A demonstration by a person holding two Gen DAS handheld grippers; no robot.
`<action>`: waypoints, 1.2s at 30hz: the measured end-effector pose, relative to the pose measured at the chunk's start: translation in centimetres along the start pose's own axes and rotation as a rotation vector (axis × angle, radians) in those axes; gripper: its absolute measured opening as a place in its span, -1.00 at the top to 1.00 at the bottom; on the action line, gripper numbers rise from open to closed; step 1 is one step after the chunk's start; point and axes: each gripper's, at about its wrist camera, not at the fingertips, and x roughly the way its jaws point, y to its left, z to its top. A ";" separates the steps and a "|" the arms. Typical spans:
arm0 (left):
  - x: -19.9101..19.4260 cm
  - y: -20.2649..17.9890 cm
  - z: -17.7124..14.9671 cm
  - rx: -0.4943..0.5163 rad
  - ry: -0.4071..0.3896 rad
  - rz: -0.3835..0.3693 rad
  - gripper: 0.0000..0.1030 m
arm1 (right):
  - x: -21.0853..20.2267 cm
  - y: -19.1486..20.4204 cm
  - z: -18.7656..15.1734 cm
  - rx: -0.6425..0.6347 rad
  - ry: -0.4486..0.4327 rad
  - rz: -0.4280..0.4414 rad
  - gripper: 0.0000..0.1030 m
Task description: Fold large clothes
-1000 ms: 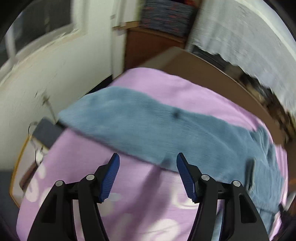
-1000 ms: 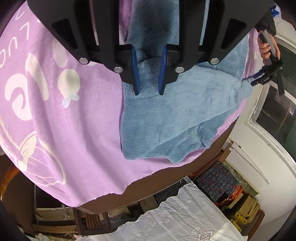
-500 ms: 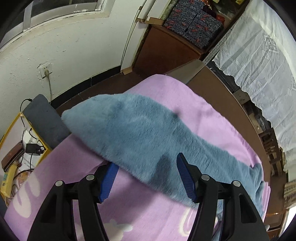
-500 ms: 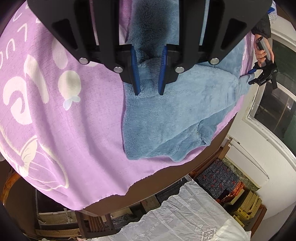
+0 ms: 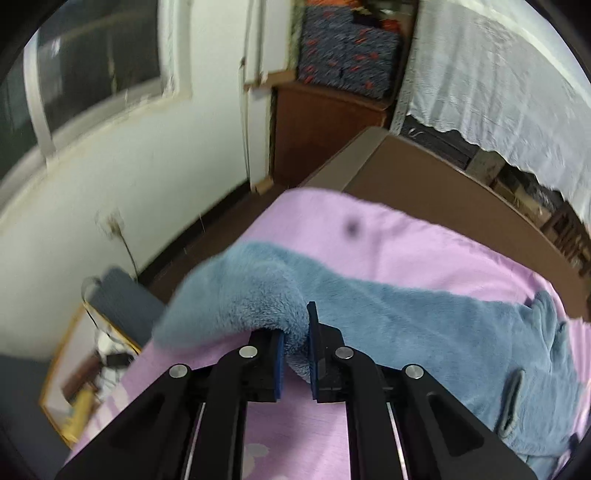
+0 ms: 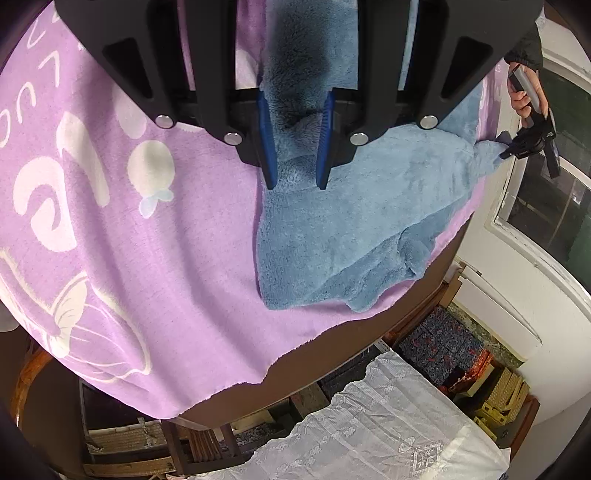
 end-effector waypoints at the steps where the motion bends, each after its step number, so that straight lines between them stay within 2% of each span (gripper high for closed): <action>1: -0.6 -0.8 0.1 0.023 -0.015 0.006 0.80 | -0.1 0.0 0.0 0.003 0.000 0.002 0.57; 7: -5.4 -8.2 0.0 0.194 -0.123 0.013 0.80 | -0.3 0.0 0.0 0.012 0.001 0.007 0.57; 14: -9.7 -17.2 -2.9 0.356 -0.189 -0.061 0.80 | -1.2 -0.2 0.1 0.035 -0.011 0.039 0.57; 20: -10.8 -25.3 -8.1 0.521 -0.196 -0.126 0.80 | -1.9 -0.6 0.3 0.067 -0.018 0.072 0.57; 24: -8.6 -29.9 -13.5 0.649 -0.132 -0.153 0.74 | -2.2 -1.2 0.5 0.099 -0.017 0.099 0.48; 25: -7.9 -30.6 -14.5 0.675 -0.115 -0.148 0.71 | -2.3 -1.4 0.6 0.104 -0.018 0.099 0.46; 27: -6.0 -31.8 -17.1 0.746 -0.073 -0.124 0.46 | -2.3 -1.5 0.6 0.106 -0.018 0.097 0.42; 28: -5.5 -31.7 -17.8 0.761 -0.066 -0.115 0.21 | -2.3 -1.4 0.6 0.106 -0.017 0.096 0.42; 30: -5.0 -31.6 -18.9 0.781 -0.072 -0.106 0.15 | -2.2 -1.5 0.6 0.104 -0.014 0.093 0.42; 31: -5.1 -31.1 -19.1 0.788 -0.083 -0.108 0.09 | -2.1 -1.4 0.6 0.103 -0.013 0.091 0.42; 34: -6.2 -29.1 -18.5 0.769 -0.102 -0.136 -0.31 | -1.9 -1.2 0.5 0.091 -0.011 0.083 0.42; 36: -7.2 -26.7 -17.5 0.743 -0.129 -0.153 -0.46 | -1.8 -1.0 0.4 0.078 -0.012 0.082 0.42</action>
